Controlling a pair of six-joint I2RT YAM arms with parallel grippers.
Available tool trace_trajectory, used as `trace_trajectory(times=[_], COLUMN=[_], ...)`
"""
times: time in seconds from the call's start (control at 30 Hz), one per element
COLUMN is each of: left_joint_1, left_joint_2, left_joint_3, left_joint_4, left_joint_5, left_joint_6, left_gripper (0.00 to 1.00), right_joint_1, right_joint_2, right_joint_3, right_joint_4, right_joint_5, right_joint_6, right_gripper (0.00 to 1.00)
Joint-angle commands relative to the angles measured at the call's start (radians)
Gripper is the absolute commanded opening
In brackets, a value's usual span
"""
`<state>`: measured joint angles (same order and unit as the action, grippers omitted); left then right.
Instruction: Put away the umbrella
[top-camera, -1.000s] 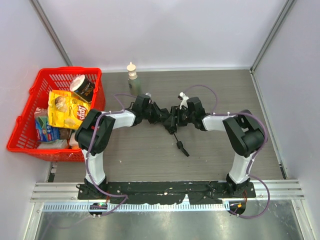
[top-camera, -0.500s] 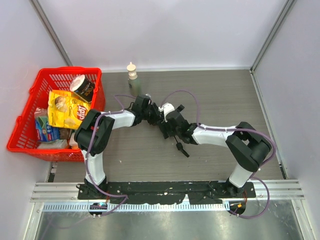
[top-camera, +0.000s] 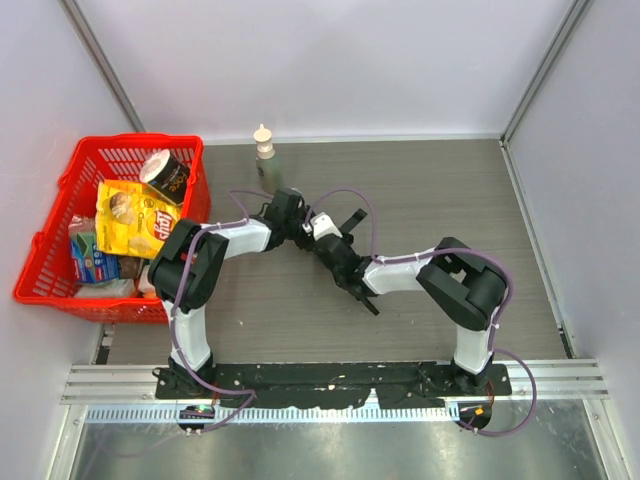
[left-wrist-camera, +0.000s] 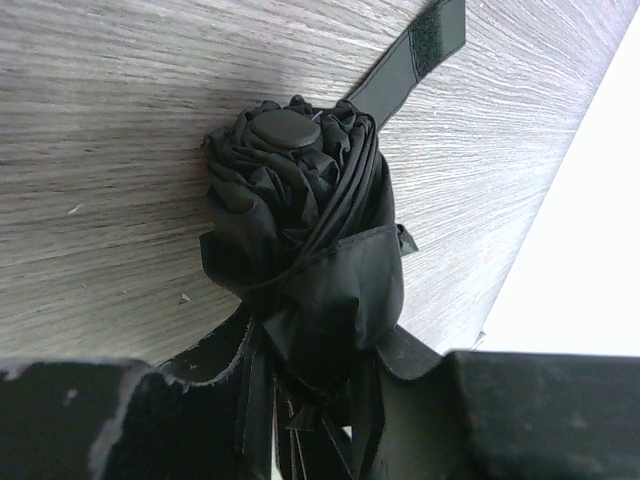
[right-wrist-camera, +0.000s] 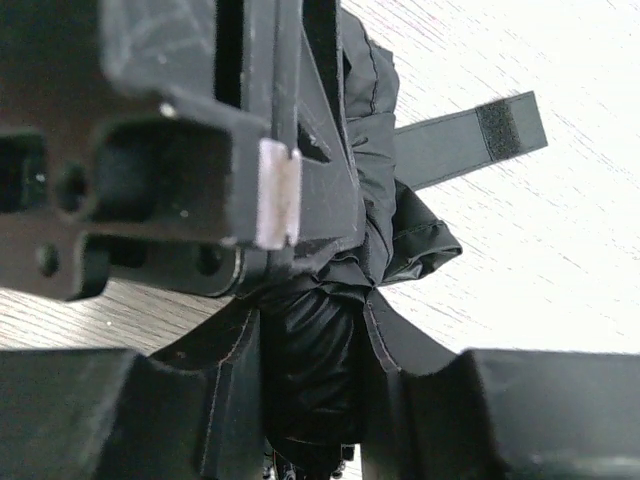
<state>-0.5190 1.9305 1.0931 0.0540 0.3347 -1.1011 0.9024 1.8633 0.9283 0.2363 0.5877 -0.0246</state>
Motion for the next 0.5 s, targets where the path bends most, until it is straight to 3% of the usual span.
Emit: trace_trajectory(times=[0.0,0.1,0.23,0.27,0.3,0.4,0.47], left_joint_1=[-0.022,-0.024,-0.024,-0.024,-0.024,-0.023,-0.016], left_joint_2=[0.024,0.007,-0.011,-0.016,-0.022,-0.045,-0.054], left_joint_3=[-0.041,-0.044,-0.047,-0.048,-0.053,-0.067,-0.071], left_joint_4=[-0.270,-0.237,-0.195,-0.191,-0.189,-0.180,-0.180], left_joint_5=[-0.097,-0.089,-0.089,-0.092,-0.097,-0.121,-0.128], left_joint_6=[0.056,0.072,0.099,0.107,0.121,0.142,0.156], left_gripper=[0.00,0.00,0.37,0.62,0.76,0.91,0.92], right_joint_1=[-0.013,-0.068,-0.169,-0.181,-0.212,-0.255,-0.276], right_joint_2=[0.011,0.010,0.036,0.054,0.063,0.094,0.103], right_joint_3=[-0.069,-0.105,-0.212,-0.223,-0.232,-0.249,-0.263], right_joint_4=[0.035,0.026,0.168,0.191,0.208,0.241,0.280], right_joint_5=[-0.047,-0.213,-0.606,-0.641,-0.707,-0.805,-0.868], right_joint_6=[0.133,0.222,0.336,0.350,0.373,0.405,0.437], right_gripper=[0.01,0.01,0.01,0.01,0.01,0.01,0.01])
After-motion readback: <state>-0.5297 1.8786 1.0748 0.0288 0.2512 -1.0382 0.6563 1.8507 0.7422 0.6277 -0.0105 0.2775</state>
